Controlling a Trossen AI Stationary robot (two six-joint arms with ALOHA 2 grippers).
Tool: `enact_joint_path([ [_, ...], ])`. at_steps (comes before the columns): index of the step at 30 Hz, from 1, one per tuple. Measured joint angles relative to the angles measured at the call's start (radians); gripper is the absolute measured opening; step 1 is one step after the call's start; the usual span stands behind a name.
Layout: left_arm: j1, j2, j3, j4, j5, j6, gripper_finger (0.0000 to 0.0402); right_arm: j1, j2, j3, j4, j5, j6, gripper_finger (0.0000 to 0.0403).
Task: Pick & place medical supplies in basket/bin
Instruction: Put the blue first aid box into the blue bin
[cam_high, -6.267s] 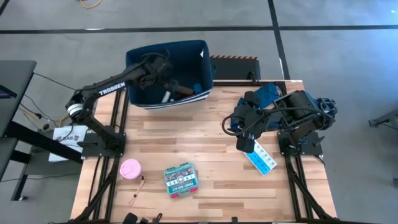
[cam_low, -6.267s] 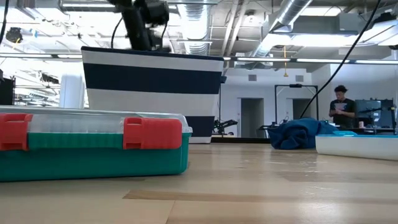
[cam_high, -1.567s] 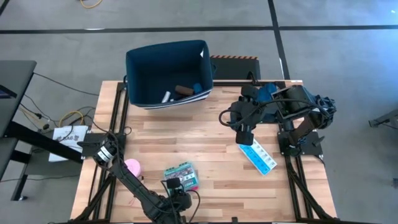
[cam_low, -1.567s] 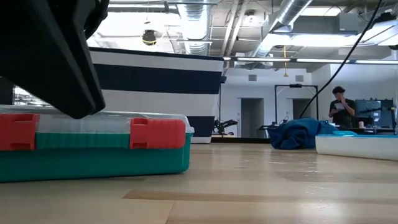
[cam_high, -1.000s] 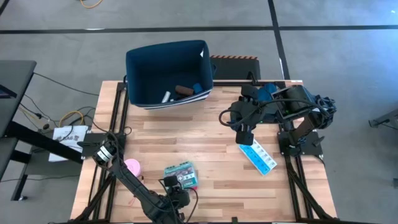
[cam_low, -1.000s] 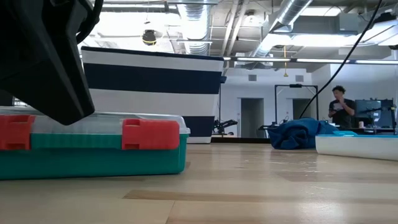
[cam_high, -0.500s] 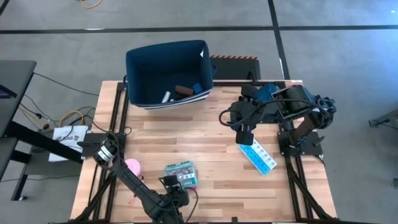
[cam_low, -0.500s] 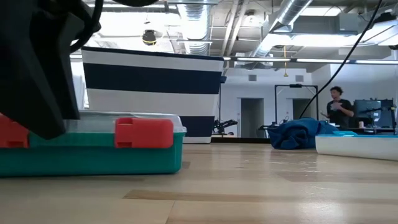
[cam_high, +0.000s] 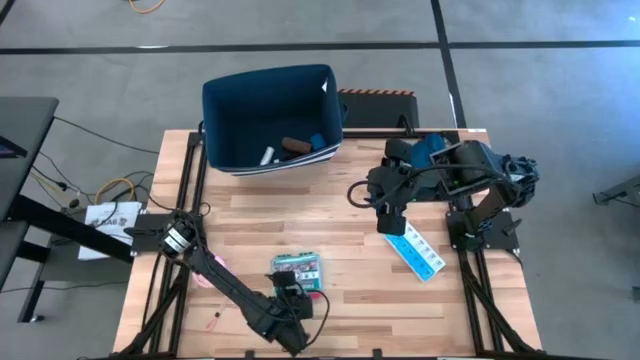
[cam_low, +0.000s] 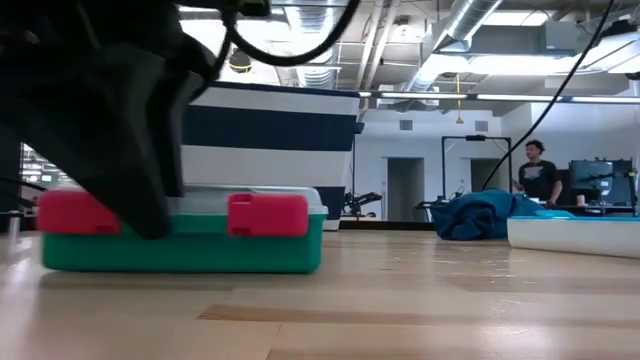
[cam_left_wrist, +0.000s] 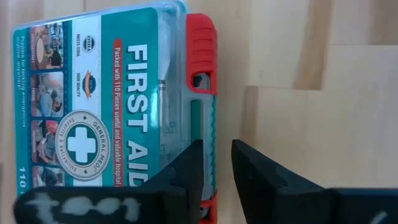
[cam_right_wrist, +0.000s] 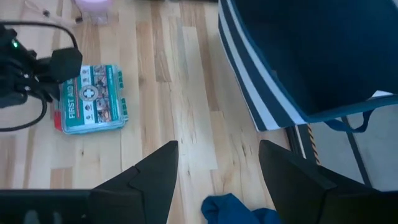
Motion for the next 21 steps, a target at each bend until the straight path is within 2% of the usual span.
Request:
enact_joint_path([
  [5,0.016,0.000,0.002,-0.003,0.001,0.038,0.0012,0.000,0.002,-0.054,-0.002,0.000,-0.001,0.0216],
  [10,0.016,0.005,0.079,-0.030,-0.090,0.037,0.0004,0.000,0.001,-0.078,-0.003,0.000,-0.001,0.0216],
  [13,0.014,0.005,0.193,-0.192,-0.180,0.025,0.0003,0.000,0.000,-0.078,-0.002,0.001,0.000,0.0216],
  [18,0.008,0.003,0.455,-0.633,-0.377,-0.120,0.0002,0.005,0.000,-0.078,-0.002,0.001,0.000,0.0216],
  [19,0.014,-0.005,0.496,-0.651,-0.426,-0.135,0.0001,0.005,0.000,-0.078,-0.002,0.001,0.001,0.0216],
  [21,0.025,-0.062,0.522,-0.618,-0.478,-0.050,0.0001,0.005,0.000,-0.078,-0.001,0.002,0.009,0.0216],
])
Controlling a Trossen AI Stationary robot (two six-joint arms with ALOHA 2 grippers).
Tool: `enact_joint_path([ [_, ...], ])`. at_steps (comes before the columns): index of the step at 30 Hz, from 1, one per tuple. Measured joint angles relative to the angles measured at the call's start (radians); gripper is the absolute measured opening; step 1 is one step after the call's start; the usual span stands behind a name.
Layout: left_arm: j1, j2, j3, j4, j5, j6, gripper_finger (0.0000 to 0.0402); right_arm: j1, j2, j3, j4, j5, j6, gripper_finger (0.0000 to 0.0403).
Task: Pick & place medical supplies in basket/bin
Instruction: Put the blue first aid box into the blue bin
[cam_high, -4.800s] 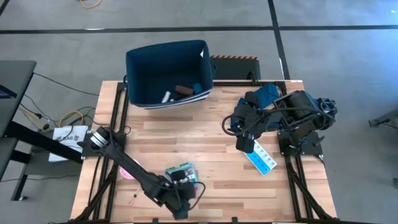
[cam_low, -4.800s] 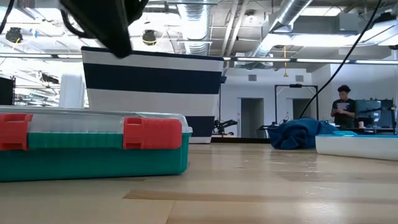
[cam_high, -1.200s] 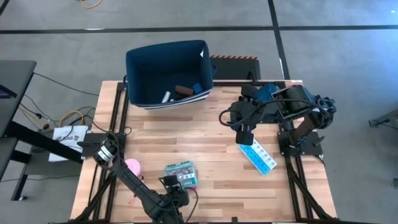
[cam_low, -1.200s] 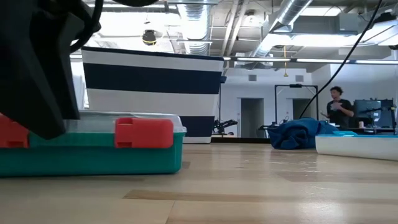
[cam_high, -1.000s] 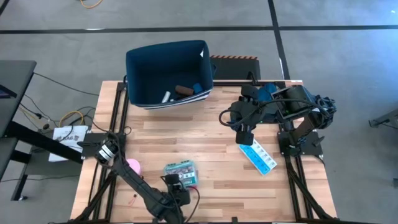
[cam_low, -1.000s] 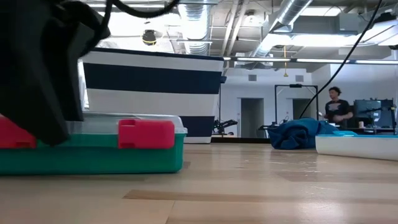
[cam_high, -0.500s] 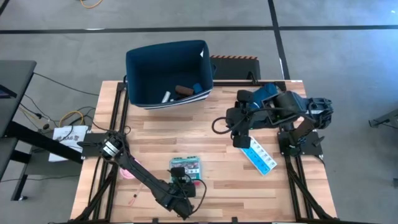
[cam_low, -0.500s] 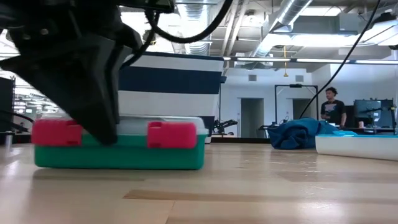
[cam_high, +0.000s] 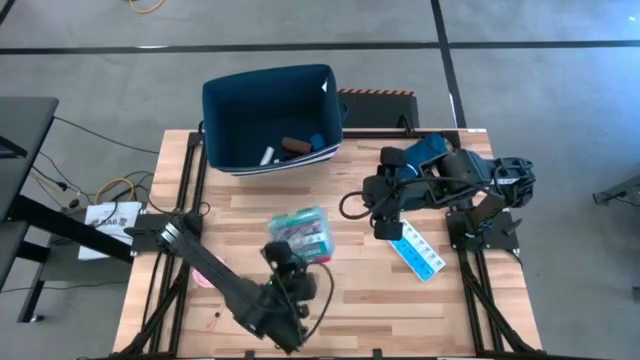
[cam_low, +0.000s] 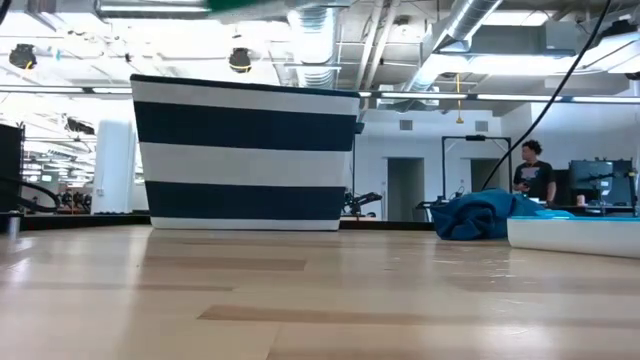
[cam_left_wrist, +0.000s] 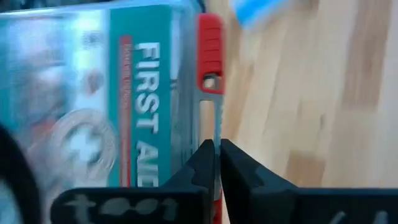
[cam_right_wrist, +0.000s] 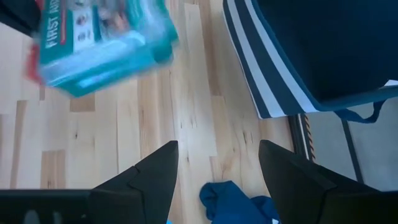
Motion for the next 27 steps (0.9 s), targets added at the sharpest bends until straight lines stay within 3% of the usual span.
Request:
enact_joint_path([
  [5,0.111,-0.123,0.071,-0.022,-0.145,0.005,0.0000,-0.005,0.000,0.000,-0.001,0.001,0.077,0.0216],
  [13,0.447,-0.310,0.070,-0.018,-0.126,0.089,0.0000,-0.003,0.000,0.000,-0.001,0.000,0.118,0.0216],
  [21,0.852,-0.292,0.070,-0.005,0.080,0.216,0.0001,-0.004,0.000,0.000,0.002,0.002,0.184,0.0216],
  [27,1.037,-0.173,0.068,0.074,0.213,0.346,0.0004,-0.006,0.000,0.000,0.002,-0.001,0.184,0.0216],
])
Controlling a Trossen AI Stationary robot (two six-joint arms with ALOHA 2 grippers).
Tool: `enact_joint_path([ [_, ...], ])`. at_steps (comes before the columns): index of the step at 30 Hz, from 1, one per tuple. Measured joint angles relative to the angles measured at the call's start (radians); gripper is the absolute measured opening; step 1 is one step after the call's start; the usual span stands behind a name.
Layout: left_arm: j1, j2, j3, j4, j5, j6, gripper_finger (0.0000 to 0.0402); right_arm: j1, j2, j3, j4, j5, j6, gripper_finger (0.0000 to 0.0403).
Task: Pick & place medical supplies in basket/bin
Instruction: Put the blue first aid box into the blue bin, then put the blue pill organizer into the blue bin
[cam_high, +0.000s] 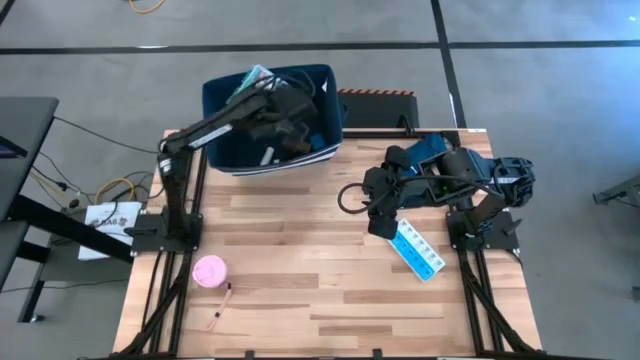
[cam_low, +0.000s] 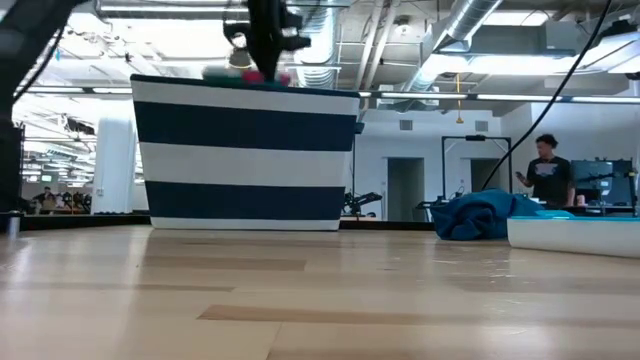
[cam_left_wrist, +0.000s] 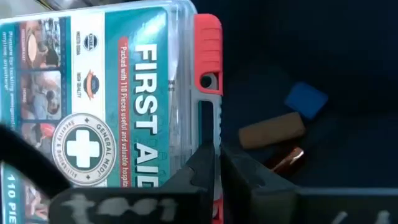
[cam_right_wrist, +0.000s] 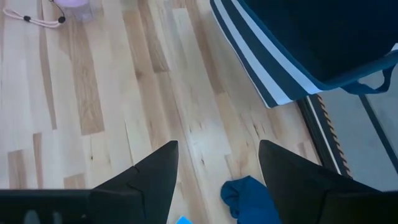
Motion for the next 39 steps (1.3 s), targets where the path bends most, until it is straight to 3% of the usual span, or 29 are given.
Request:
enact_joint_path([
  [12,0.166,0.259,0.000,0.319,0.395,0.241,0.0007,0.017,0.000,0.000,-0.001,-0.055,0.005,0.0216],
  [17,0.197,0.305,0.000,0.324,0.511,0.328,0.0028,0.016,0.000,0.000,-0.001,-0.055,0.006,0.0216],
  [20,0.199,0.312,0.000,0.281,0.515,0.372,0.0051,0.005,0.000,0.000,0.003,-0.053,0.006,0.0216],
  [25,0.198,0.305,0.002,0.256,0.433,0.434,0.0094,-0.013,0.000,0.000,0.007,-0.053,-0.002,0.0216],
  [30,0.187,0.304,0.024,0.229,0.437,0.458,0.0127,-0.026,0.000,0.000,0.004,-0.061,-0.009,0.0216],
  [39,0.155,0.292,0.131,0.147,0.431,0.454,0.0146,-0.031,0.000,0.000,0.021,-0.078,-0.036,0.0216],
])
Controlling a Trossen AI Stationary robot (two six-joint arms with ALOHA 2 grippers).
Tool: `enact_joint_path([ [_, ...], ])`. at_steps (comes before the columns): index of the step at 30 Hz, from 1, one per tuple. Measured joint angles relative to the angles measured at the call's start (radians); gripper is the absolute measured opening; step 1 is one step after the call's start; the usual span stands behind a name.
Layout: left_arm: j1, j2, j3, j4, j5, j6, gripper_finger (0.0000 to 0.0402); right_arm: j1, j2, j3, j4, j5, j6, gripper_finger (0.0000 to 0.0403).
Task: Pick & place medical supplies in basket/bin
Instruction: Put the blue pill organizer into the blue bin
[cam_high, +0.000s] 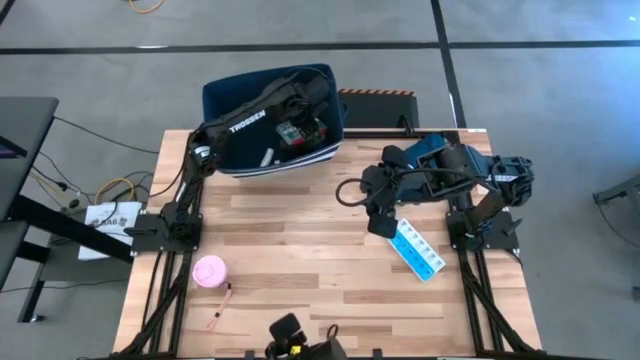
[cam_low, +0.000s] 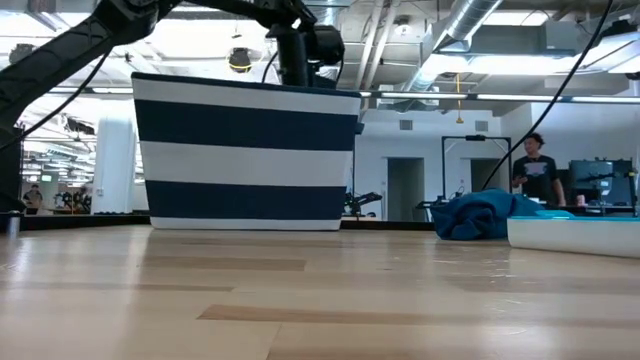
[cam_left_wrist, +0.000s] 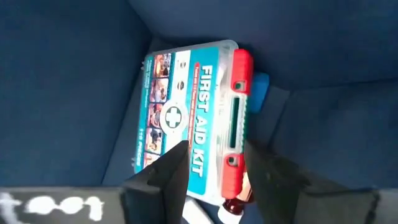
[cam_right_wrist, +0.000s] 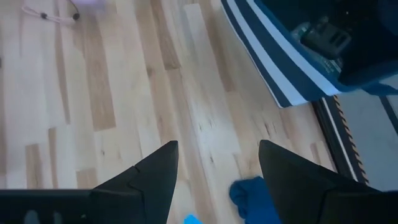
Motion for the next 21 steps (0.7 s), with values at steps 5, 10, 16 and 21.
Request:
enact_joint_path([
  [5,-0.020,-0.033,0.004,-0.025,-0.064,-0.003,0.0147,0.002,0.018,0.000,0.101,-0.004,0.051,0.0216],
  [10,-0.047,-0.066,0.002,-0.070,-0.120,-0.012,0.0147,-0.001,0.023,0.003,0.157,-0.022,0.070,0.0216],
  [16,-0.106,-0.119,0.002,-0.126,-0.117,-0.014,0.0147,-0.009,0.030,0.002,0.055,-0.045,0.064,0.0216],
  [21,-0.169,-0.184,0.002,-0.160,-0.117,-0.026,0.0147,-0.002,0.031,-0.021,-0.015,-0.138,0.160,0.0216],
])
